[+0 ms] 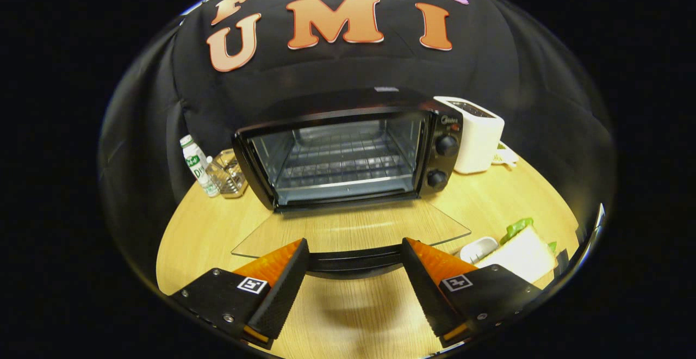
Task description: Open the toaster oven, put the food inside, and close the toaster oven door.
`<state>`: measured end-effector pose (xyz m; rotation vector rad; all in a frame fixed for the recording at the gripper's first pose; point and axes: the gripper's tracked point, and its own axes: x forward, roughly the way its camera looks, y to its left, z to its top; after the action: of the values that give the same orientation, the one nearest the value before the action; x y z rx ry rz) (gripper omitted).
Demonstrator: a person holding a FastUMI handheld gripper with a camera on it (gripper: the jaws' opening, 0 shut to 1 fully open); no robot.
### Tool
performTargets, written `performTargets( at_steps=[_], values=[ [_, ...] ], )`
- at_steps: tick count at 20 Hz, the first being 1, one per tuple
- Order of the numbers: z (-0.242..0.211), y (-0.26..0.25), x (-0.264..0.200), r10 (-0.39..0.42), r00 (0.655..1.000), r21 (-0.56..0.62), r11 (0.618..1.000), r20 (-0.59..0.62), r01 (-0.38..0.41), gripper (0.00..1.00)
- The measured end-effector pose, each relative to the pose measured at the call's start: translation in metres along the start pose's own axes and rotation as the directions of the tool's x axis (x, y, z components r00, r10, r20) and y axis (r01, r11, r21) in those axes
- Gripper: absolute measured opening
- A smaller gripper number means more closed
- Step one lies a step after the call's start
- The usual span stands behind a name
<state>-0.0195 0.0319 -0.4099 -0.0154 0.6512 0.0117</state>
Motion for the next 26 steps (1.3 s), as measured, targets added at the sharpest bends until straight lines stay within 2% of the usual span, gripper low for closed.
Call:
performTargets(
  at_steps=[8,15,20,26],
  values=[
    [-0.046,-0.006,0.017,0.000,0.996,0.030,1.000,-0.085,0.003,1.00],
    [-0.059,-0.006,0.023,0.011,0.999,0.068,0.998,-0.047,-0.008,1.00],
    [-0.055,-0.009,0.022,0.029,0.999,0.075,0.997,0.041,-0.032,1.00],
    [-0.019,-0.036,-0.004,0.059,0.993,0.096,0.993,0.102,-0.068,0.99]
  ],
)
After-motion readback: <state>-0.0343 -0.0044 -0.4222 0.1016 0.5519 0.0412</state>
